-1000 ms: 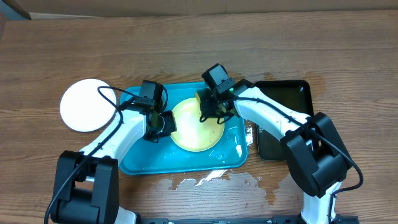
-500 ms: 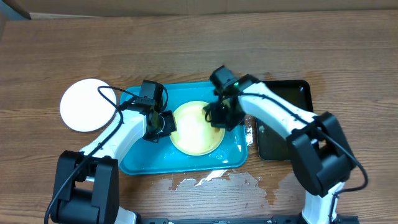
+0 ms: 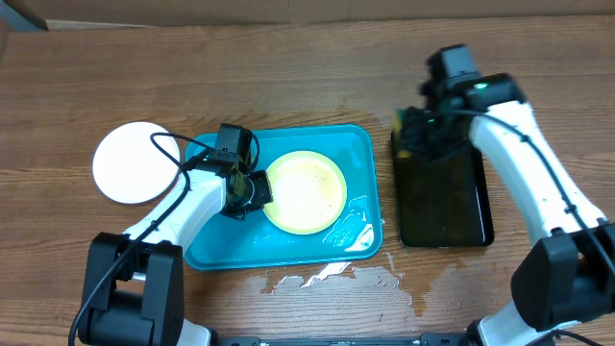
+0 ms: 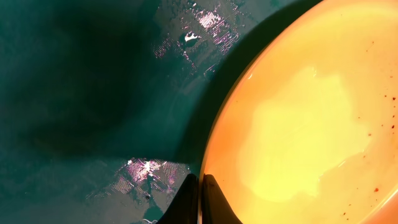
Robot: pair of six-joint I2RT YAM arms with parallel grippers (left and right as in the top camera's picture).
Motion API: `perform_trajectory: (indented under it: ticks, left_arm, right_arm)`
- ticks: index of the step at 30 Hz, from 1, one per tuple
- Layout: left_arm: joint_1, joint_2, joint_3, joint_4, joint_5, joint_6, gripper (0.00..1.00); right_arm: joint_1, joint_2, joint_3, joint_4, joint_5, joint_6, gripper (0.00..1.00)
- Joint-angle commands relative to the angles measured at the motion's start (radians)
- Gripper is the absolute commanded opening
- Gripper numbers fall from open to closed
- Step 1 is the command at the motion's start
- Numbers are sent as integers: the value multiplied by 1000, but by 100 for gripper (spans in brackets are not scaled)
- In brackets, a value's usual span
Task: Clean dirty plates on tray and stack at the side
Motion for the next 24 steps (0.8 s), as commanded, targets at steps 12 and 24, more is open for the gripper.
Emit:
perform_trajectory:
  ticks: [12,24]
  left_arm:
    - [6,8,12,11,-9,-4,4]
    - [-13,7,169,-167,-198,25,4]
  right_arm:
    - [-175,-3,-153,39,155,-3,4]
    - [-175,-3,-239,98,155,-3,4]
